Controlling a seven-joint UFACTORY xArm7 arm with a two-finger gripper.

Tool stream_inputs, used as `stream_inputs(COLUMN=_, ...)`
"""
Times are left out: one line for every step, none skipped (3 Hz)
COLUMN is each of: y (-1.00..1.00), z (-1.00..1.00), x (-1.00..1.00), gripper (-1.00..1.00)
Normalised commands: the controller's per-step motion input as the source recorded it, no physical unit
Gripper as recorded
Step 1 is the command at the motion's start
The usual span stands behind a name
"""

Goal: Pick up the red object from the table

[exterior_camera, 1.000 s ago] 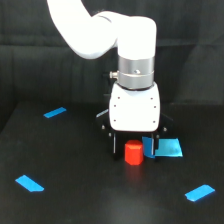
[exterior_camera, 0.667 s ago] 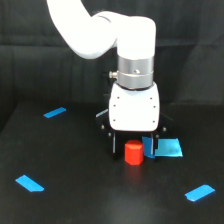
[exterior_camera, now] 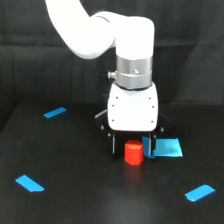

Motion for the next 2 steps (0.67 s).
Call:
stream_inputs(y=-0.02, z=-0.02, x=0.06, gripper=-0.93)
stream_inputs(y=-0.11, z=-0.01, x=-0.13, gripper=-1.0)
